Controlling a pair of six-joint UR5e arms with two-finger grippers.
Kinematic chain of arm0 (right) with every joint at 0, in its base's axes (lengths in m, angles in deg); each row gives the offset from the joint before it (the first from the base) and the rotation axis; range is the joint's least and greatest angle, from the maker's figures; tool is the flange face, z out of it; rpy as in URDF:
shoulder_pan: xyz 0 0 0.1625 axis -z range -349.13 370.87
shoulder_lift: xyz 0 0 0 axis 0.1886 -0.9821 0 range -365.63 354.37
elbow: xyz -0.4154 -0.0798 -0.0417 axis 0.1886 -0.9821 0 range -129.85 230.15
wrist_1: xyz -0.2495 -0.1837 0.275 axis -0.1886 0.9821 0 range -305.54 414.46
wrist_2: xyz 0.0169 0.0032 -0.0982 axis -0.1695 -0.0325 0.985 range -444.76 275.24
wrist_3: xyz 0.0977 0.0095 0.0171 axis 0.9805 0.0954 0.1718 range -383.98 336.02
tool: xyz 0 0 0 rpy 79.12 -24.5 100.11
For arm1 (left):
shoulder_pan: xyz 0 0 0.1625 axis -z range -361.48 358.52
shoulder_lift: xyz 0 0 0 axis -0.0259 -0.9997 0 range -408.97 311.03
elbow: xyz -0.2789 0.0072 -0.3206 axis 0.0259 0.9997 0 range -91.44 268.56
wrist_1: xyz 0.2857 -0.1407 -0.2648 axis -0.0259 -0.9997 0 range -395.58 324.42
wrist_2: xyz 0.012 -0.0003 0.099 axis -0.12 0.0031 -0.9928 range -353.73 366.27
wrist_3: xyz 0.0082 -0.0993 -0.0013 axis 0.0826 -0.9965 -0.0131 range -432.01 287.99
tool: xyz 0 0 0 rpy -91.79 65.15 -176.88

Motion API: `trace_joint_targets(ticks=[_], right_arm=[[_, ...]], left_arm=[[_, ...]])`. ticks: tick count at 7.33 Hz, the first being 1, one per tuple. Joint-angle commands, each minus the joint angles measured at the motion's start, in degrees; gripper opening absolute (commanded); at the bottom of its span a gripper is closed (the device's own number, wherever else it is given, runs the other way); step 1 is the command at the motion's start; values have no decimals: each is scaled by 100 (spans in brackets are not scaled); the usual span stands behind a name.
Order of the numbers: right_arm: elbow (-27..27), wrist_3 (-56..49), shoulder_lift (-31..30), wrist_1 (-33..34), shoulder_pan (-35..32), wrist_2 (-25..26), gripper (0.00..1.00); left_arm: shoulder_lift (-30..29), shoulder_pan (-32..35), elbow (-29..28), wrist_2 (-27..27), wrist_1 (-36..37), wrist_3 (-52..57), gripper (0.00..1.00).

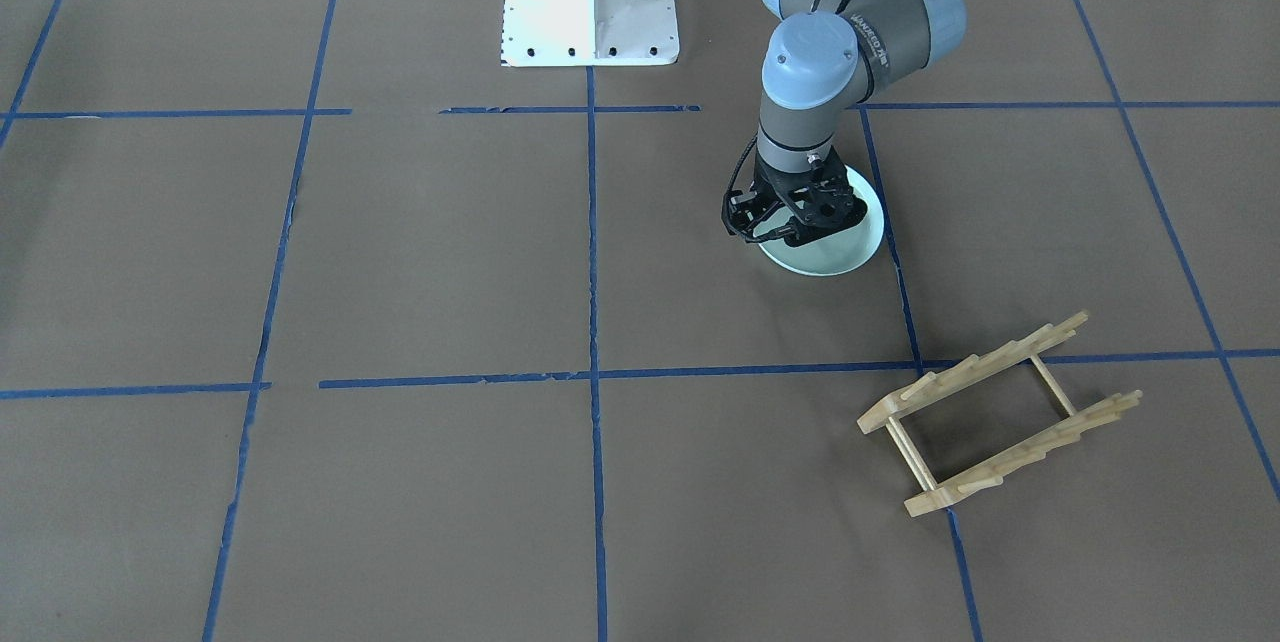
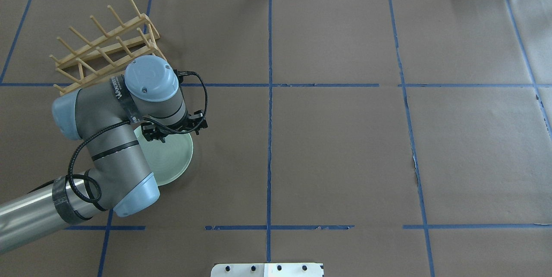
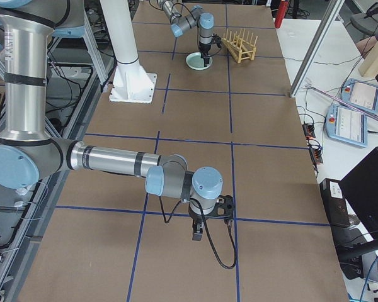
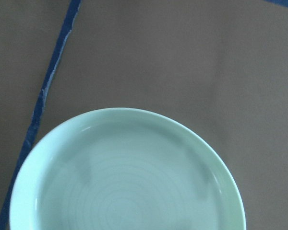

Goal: Place plate on rack
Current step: 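Move the left gripper down to the edge of the pale green plate, then grasp the plate rim with the left gripper and tilt it upright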

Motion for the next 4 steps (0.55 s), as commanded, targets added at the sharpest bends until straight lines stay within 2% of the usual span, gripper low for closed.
trace_joint_targets(ticks=[1,3,4], right_arm=[[0,-3,0,-5,0,0,100],[0,-3,0,3,0,0,100],[0,-3,0,-5,0,0,100]], left_arm=[[-107,5,-355,-69,-75,223,90],[-325,-4,-707,-69,-137,240,90],[-370,-4,-726,-51,-128,232,83]])
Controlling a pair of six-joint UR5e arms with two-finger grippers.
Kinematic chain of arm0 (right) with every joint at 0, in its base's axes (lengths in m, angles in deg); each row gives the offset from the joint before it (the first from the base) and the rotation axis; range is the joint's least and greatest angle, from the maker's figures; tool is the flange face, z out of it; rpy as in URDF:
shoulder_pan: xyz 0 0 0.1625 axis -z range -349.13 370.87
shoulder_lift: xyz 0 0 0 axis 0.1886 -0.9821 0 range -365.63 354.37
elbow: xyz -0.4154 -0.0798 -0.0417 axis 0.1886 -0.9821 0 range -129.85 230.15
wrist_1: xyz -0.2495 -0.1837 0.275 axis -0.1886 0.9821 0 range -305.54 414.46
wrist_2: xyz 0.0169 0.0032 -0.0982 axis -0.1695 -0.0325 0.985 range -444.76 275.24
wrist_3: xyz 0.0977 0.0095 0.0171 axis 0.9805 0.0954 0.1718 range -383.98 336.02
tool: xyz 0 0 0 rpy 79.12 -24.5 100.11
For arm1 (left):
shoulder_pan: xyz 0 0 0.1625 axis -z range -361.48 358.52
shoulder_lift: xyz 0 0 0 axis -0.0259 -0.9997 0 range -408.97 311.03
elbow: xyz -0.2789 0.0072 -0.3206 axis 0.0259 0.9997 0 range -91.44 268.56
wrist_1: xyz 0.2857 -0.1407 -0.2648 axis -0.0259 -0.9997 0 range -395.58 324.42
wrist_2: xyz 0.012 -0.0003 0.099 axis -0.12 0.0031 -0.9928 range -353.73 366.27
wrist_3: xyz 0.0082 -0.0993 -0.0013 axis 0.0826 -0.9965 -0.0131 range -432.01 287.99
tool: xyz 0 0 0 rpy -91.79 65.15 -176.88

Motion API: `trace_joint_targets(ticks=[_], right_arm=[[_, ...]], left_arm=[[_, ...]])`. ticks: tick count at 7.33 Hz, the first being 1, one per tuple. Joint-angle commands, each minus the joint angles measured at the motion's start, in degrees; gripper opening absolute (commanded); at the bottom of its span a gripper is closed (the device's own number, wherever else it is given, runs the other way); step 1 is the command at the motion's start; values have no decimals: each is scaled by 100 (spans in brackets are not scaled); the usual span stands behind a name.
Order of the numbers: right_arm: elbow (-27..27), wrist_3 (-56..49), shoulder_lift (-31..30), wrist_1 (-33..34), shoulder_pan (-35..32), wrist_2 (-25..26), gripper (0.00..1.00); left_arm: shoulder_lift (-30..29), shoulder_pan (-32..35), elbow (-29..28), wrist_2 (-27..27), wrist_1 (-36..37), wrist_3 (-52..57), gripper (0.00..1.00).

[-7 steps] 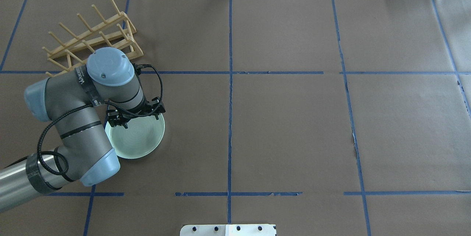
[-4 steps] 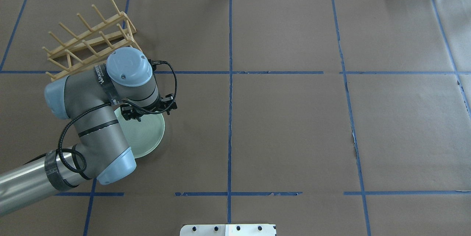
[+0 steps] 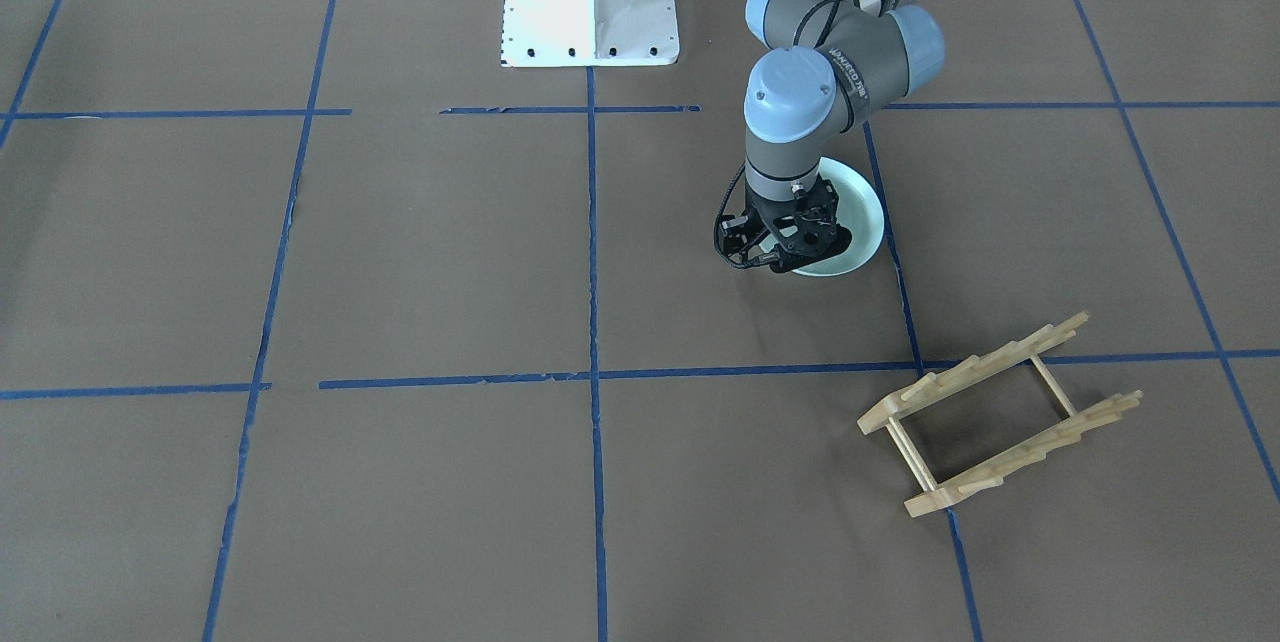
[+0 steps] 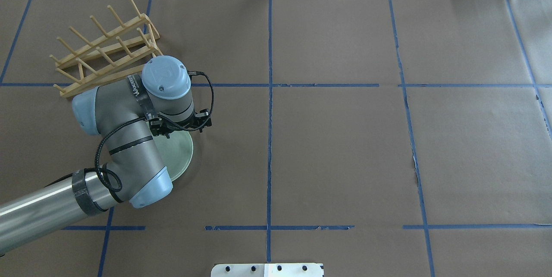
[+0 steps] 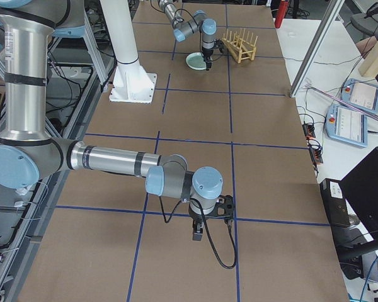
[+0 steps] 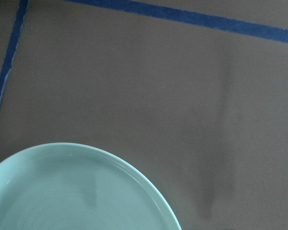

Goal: Place plate on rack
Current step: 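Grasp the plate rim with the left gripper and tilt it upright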

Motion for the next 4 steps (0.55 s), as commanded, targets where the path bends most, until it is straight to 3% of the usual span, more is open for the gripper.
trace_joint_targets(ticks=[1,2,4], right_arm=[[0,0,0,-6,0,0,100],[0,0,0,-6,0,0,100],[0,0,0,3,0,0,100]], left_arm=[[-92,-1,-104,30,-5,2,70],[-92,-1,-104,31,-5,-7,62],[-83,-1,-104,48,3,-24,61]])
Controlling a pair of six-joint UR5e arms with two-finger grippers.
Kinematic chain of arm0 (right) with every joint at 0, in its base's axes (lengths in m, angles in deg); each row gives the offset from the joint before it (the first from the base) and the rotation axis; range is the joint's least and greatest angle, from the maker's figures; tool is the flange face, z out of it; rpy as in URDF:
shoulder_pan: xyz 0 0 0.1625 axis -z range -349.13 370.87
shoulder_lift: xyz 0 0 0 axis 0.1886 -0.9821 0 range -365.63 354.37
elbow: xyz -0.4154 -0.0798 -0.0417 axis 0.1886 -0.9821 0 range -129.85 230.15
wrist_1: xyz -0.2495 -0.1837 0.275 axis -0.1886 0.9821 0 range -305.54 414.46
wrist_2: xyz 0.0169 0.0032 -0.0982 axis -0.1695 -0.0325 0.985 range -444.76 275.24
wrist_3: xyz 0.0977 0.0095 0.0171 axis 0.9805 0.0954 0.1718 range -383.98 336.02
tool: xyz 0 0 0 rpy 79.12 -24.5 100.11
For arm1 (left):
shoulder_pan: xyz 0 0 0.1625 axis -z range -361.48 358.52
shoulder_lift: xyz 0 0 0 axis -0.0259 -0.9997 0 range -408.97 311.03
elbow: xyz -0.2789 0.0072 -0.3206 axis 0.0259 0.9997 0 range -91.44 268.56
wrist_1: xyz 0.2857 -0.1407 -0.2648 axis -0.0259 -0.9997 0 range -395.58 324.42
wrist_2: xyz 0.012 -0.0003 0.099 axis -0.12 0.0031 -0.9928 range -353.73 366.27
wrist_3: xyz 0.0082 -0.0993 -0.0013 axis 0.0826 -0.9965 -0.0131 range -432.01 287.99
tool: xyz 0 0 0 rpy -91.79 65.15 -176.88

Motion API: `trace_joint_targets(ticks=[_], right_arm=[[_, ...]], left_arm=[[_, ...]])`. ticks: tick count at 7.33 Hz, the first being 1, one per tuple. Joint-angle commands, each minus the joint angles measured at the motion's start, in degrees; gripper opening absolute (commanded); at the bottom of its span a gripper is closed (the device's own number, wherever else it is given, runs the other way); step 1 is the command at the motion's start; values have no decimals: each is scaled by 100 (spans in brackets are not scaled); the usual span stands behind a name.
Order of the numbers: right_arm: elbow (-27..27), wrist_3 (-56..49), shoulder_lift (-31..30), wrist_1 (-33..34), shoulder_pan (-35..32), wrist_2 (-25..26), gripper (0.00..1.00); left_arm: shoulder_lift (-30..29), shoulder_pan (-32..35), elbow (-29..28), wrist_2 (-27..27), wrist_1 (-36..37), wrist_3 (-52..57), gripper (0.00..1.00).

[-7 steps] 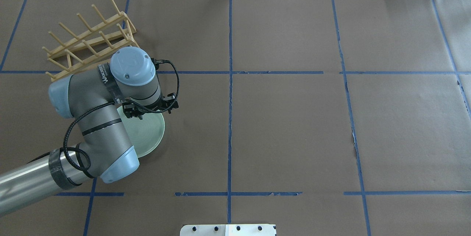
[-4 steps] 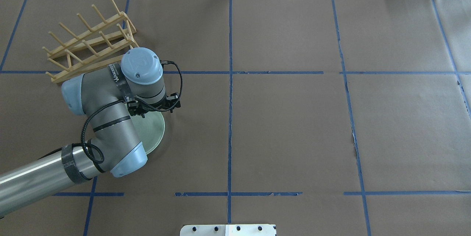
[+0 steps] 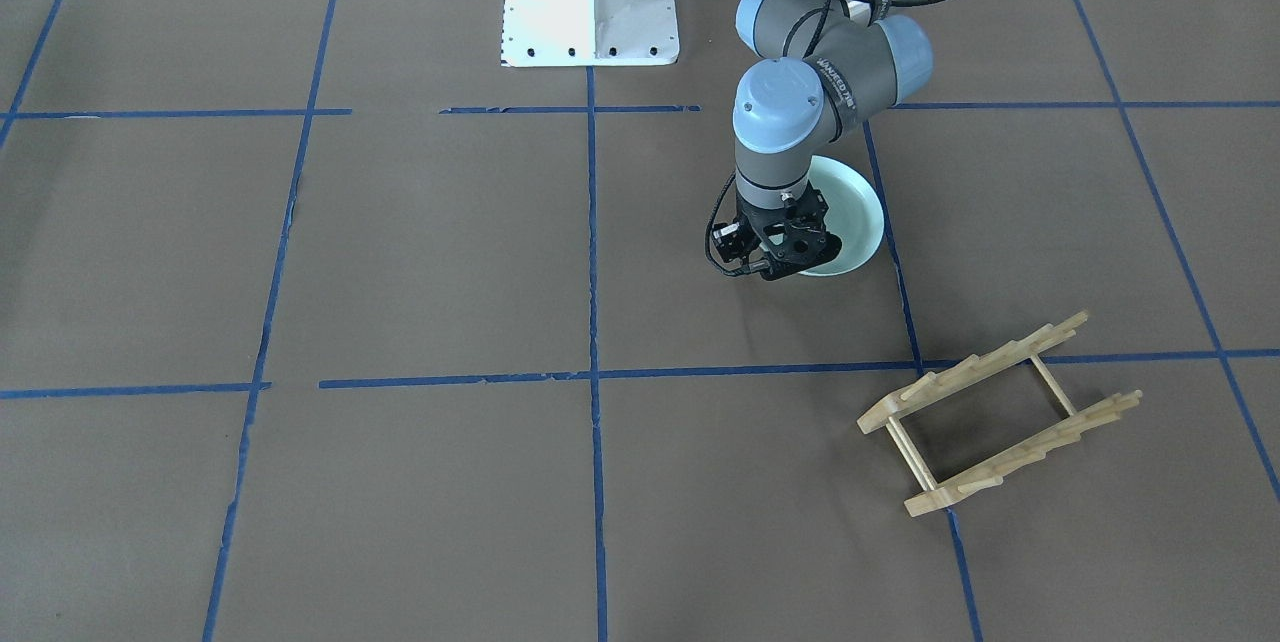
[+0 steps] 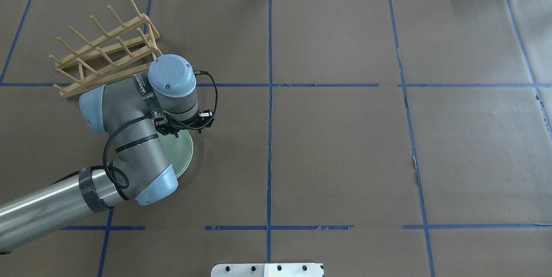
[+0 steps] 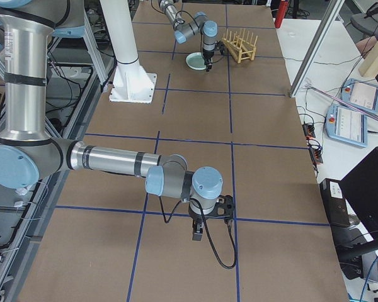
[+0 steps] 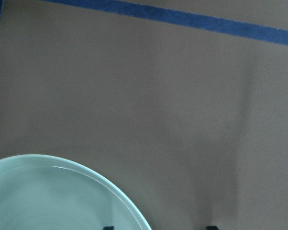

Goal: Place plate on rack
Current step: 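Grasp the plate rim with the left gripper and tilt it upright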

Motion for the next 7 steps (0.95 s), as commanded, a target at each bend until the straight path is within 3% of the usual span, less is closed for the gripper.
trace_joint_targets(ticks=[1,4,5,7], right_arm=[[0,0,0,-5,0,0,100],[0,0,0,3,0,0,100],[0,0,0,-5,0,0,100],[0,0,0,-5,0,0,100]], left_arm=[[-7,0,-3,11,7,-50,61],[27,-26,-3,124,-2,-59,61],[19,-35,15,299,16,-59,54],[28,-35,24,327,16,-59,0]])
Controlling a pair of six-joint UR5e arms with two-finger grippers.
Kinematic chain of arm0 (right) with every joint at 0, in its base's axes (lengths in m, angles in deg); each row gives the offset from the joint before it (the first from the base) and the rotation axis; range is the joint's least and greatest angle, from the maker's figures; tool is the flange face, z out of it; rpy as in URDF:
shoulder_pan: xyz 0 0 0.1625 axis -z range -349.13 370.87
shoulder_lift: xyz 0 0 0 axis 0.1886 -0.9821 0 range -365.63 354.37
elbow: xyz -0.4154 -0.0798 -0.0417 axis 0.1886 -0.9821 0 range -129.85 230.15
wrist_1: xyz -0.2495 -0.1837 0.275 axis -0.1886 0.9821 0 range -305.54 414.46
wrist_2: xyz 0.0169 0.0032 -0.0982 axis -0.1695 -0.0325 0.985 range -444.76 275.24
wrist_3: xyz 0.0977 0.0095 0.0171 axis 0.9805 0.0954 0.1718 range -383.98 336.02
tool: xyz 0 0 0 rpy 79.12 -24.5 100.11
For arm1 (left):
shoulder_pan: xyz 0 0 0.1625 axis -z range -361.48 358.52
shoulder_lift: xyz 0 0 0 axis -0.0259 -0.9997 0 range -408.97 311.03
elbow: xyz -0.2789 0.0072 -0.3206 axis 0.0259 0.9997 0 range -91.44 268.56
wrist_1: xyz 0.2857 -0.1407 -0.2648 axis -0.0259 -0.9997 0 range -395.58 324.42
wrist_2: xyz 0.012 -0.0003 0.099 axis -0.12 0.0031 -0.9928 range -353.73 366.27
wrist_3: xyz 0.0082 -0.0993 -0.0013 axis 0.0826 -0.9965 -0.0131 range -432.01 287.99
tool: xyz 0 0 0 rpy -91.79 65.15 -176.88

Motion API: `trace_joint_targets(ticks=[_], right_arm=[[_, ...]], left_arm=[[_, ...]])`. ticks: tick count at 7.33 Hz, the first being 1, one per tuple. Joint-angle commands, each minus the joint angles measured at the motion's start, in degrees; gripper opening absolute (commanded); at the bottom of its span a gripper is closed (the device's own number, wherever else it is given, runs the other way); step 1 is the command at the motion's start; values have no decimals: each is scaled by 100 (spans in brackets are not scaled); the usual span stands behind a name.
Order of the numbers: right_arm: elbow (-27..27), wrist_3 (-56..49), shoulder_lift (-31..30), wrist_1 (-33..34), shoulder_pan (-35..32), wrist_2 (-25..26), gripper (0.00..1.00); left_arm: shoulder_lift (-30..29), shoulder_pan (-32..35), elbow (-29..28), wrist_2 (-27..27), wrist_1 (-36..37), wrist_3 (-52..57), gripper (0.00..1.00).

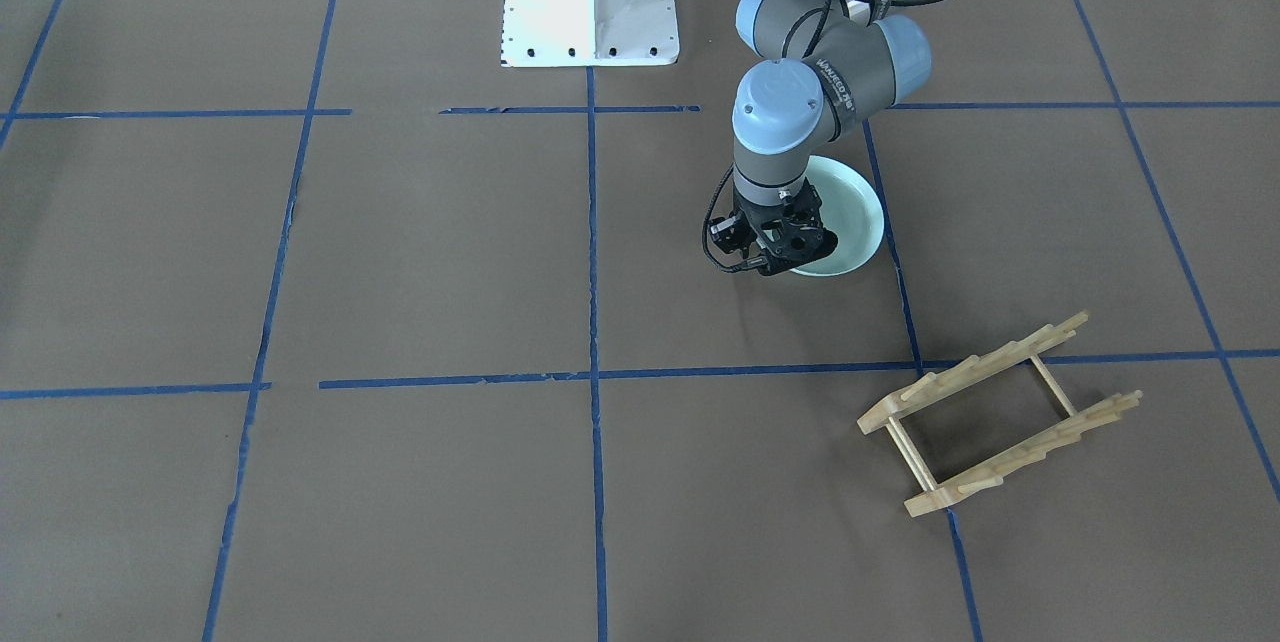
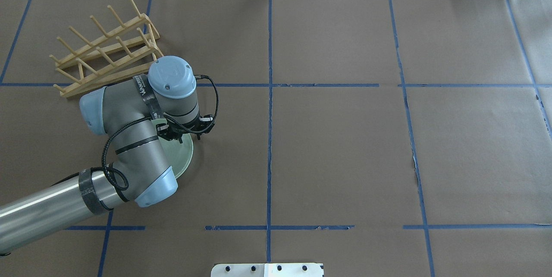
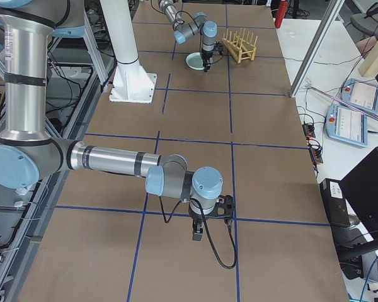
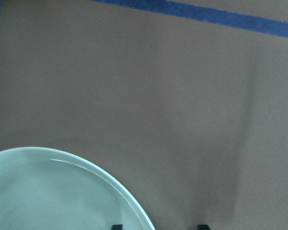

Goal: Place plate on rack
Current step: 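Grasp the plate rim with the left gripper and tilt it upright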

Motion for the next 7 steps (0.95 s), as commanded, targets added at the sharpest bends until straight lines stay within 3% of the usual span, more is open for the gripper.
trace_joint_targets(ticks=[1,3,7], right_arm=[[0,0,0,-5,0,0,100],[0,0,0,-5,0,0,100],[0,9,0,4,0,0,100]], left_arm=[[13,-2,35,46,10,8,0],[-14,50,166,72,19,8,0],[-75,1171,1527,178,-15,-18,0]])
